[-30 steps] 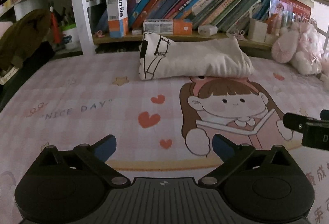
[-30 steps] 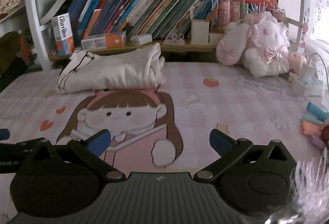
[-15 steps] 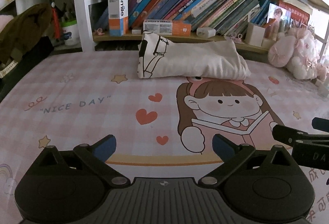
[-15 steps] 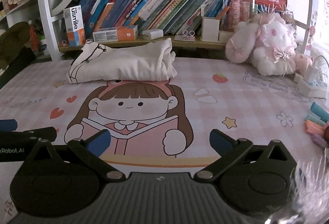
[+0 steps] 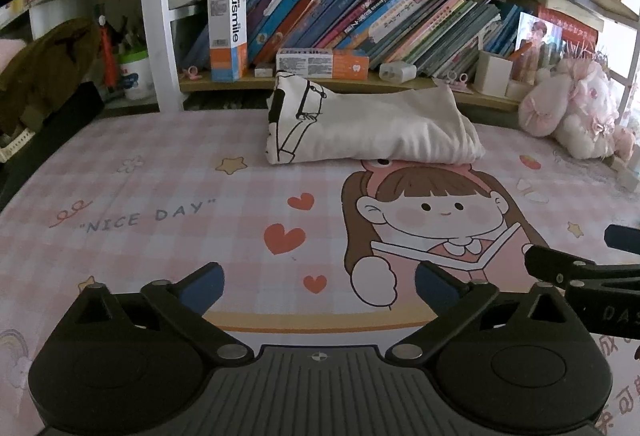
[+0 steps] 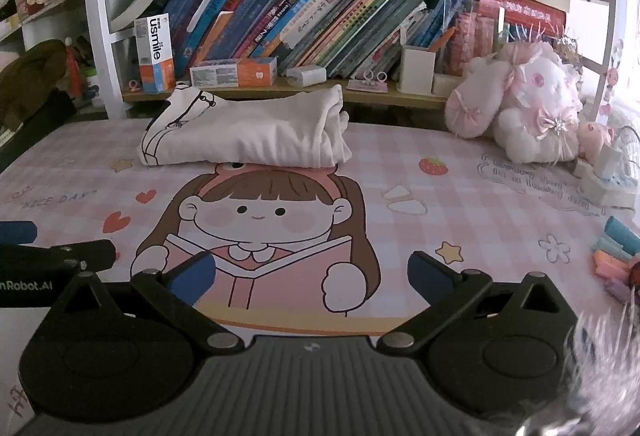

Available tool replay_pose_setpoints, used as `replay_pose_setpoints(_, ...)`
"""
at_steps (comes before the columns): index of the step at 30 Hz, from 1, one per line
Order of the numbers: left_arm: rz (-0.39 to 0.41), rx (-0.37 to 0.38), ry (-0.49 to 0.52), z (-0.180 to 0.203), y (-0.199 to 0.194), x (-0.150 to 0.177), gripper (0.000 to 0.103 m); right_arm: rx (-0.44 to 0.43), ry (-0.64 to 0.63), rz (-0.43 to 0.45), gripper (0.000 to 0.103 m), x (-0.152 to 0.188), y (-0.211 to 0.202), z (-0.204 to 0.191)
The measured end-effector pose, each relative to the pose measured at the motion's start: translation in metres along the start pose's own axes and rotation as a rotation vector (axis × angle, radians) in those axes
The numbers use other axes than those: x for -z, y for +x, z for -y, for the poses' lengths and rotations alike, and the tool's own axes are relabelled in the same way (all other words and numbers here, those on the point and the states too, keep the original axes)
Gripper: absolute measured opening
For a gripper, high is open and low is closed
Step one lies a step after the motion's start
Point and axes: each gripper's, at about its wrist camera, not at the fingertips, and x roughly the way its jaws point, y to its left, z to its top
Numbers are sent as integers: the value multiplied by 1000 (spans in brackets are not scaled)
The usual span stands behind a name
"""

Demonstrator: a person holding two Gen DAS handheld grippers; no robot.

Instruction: Fold clothes

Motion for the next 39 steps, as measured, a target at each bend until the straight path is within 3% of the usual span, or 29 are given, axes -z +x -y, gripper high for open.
replay_pose_setpoints(8,0,-27,35,4,-1,1,103,3,2,0,103,-1,-1,0)
replay_pose_setpoints(17,3,2,39,6,-3,1,103,-4,4,-4,103,-1,-1,0)
replay_pose_setpoints(39,3,-15,38,5,-3,1,103,-8,6,-15,103,1,0,-4)
